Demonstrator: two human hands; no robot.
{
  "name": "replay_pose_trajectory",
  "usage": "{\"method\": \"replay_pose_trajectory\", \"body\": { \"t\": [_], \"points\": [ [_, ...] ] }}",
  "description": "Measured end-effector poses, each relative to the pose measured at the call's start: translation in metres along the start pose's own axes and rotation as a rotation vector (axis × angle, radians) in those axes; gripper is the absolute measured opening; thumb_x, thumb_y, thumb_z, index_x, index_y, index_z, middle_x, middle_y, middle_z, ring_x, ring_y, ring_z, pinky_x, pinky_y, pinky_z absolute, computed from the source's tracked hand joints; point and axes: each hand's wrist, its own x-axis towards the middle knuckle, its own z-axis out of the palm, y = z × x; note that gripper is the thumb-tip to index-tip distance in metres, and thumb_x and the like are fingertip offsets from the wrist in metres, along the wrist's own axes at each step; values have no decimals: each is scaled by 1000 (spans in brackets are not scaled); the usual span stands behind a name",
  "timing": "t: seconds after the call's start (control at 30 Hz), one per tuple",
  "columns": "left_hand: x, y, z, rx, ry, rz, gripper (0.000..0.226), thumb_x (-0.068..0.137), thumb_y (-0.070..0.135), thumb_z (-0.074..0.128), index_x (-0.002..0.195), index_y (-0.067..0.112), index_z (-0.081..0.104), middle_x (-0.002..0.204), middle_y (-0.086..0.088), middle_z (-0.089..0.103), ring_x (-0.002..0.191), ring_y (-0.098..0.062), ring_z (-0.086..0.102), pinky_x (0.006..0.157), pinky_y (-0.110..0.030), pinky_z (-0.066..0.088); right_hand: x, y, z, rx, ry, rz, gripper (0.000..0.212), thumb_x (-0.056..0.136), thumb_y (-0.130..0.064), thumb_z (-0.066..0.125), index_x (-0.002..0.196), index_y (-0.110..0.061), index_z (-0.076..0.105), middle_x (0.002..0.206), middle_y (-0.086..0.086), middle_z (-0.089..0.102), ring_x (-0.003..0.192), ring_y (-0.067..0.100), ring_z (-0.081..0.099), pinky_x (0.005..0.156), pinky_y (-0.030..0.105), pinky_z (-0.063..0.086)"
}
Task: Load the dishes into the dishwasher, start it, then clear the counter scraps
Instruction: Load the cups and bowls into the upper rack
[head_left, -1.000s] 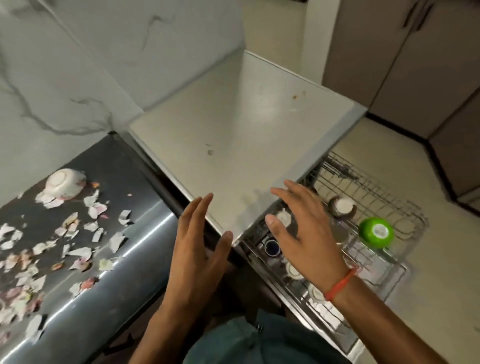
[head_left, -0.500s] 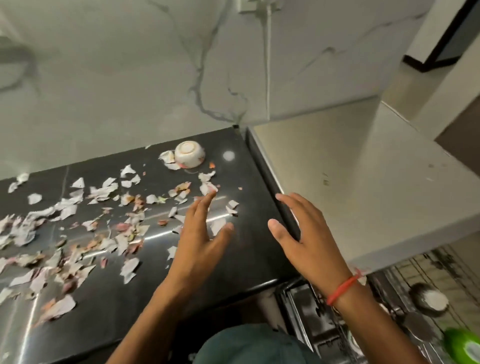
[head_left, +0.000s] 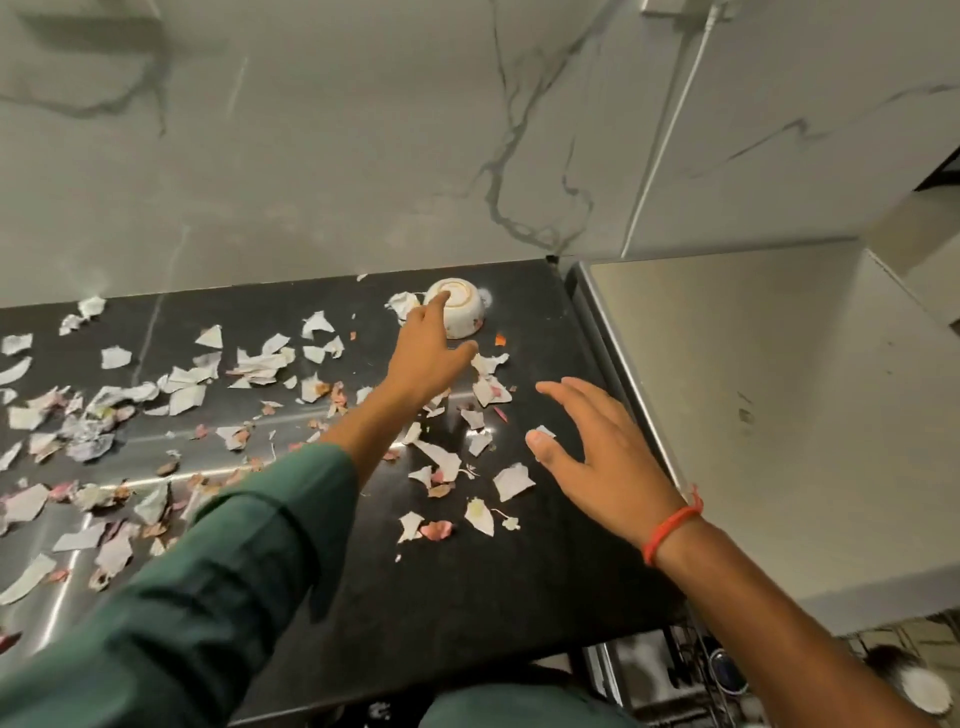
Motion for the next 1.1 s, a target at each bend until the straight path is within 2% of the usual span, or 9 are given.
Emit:
{"method": "replay_pose_trajectory", "body": {
  "t": [0.07, 0.13, 0.23, 0.33, 0.5, 0.67, 0.8, 0.97, 1.1],
  "points": [
    [26, -3, 4, 57, -15, -13, 92, 79, 39, 73, 158, 25, 29, 149, -13, 41, 132, -32, 46, 114, -48, 44, 4, 0, 3, -24, -6, 20, 53, 98, -46, 54, 149, -40, 37, 160, -10, 27, 148, 10, 19, 121, 35, 21],
    [47, -6, 9, 157, -28, -14, 91, 81, 36, 76, 158, 23, 27, 151, -14, 36, 137, -34, 39, 115, -49, 40, 4, 1, 5, -38, -10, 39, 53, 99, -46, 53, 149, -41, 36, 160, -11, 26, 148, 9, 18, 120, 34, 20],
    [77, -10, 16, 272, -35, -8, 99, 79, 44, 79, 158, 22, 24, 153, -16, 33, 140, -38, 36, 115, -51, 39, 0, 7, 8, -40, -5, 65, 54, 99, -47, 54, 150, -39, 37, 159, -13, 26, 147, 7, 19, 118, 29, 19],
    [98, -15, 18, 344, -78, -21, 107, 76, 50, 82, 160, 23, 20, 150, -18, 36, 138, -40, 40, 114, -51, 39, -3, 14, 10, -33, 7, 84, 54, 98, -46, 55, 149, -39, 38, 157, -16, 28, 145, 3, 19, 115, 21, 17],
    [117, -26, 16, 389, -59, 8, 118, 66, 56, 88, 159, 23, 23, 147, -16, 48, 135, -41, 45, 112, -53, 40, -3, 19, 9, 0, 48, 103, 53, 98, -44, 55, 149, -37, 40, 154, -16, 32, 143, 1, 24, 115, 19, 20],
    [117, -30, 10, 372, -5, 38, 118, 64, 61, 86, 158, 30, 23, 143, -11, 56, 135, -40, 48, 117, -57, 26, 3, 17, 10, 6, 29, 86, 54, 98, -43, 56, 149, -38, 38, 152, -19, 31, 130, -12, 20, 99, 0, 12],
    [99, -16, 8, 187, 22, 82, 119, 63, 58, 87, 159, 35, 20, 142, -4, 56, 136, -37, 46, 116, -58, 22, 6, 16, 8, 37, 33, 72, 53, 98, -44, 56, 148, -40, 39, 152, -19, 31, 136, -7, 25, 105, 7, 17],
    [46, 19, 15, 22, -19, 252, 119, 61, 53, 89, 156, 42, 18, 141, 3, 53, 134, -28, 45, 115, -53, 21, 8, 19, -1, 76, 62, 71, 53, 98, -44, 57, 148, -39, 39, 152, -18, 33, 141, -1, 30, 116, 24, 30],
    [-1, 49, 31, -51, -84, 324, 123, 58, 56, 86, 158, 44, 15, 141, 8, 53, 137, -22, 44, 118, -48, 23, 6, 27, -14, 77, 114, 76, 66, 93, -40, 67, 149, -42, 33, 155, -17, 28, 138, -3, 27, 111, 17, 25]
  ]
}}
